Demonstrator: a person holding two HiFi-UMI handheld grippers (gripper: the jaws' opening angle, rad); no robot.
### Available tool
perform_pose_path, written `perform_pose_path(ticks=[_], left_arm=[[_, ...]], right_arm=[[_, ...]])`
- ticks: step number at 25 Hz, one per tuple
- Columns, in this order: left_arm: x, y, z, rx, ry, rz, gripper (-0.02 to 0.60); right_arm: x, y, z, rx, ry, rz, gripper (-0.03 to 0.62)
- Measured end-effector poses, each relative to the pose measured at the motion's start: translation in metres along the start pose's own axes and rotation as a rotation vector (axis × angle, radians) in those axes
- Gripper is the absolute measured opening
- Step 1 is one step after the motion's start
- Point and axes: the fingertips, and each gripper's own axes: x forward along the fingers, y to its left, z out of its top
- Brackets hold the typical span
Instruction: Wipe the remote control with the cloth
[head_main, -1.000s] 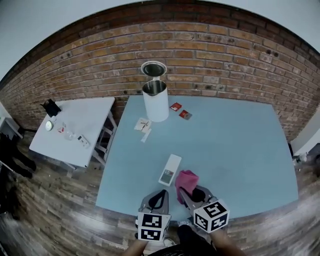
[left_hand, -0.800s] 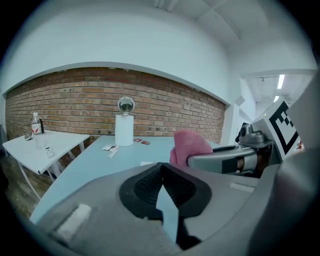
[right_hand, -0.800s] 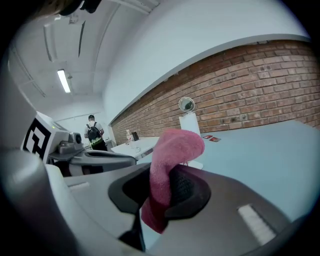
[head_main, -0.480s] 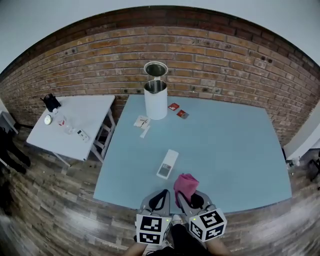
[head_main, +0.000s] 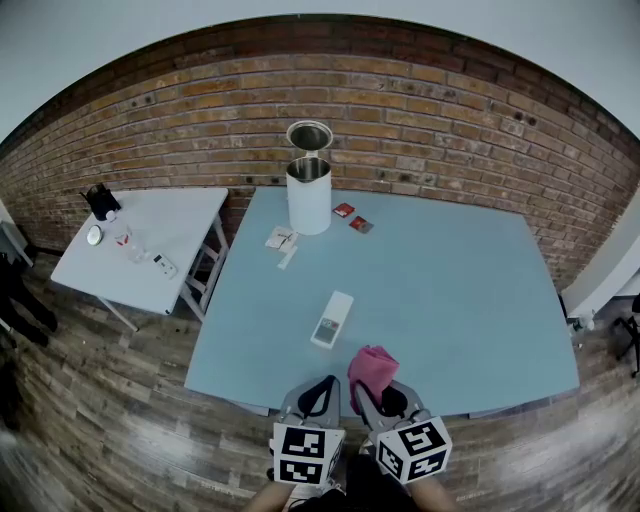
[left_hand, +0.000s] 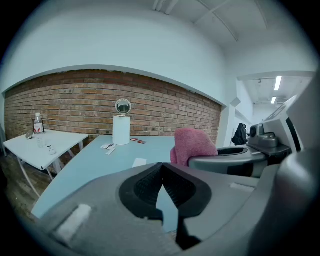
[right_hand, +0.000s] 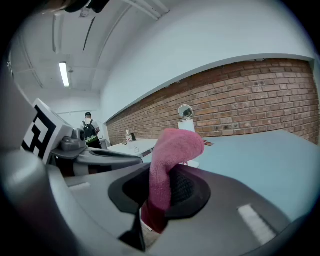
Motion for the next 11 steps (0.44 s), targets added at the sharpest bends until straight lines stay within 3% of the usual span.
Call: perform_pose_path(ticks=[11], left_arm=[[0.0020, -0.0103, -0.0036, 0.026, 0.024, -0.021, -0.002]], right_arm=[[-0.0080, 0.0010, -0.0016, -0.008, 0.003, -0.010, 0.075]])
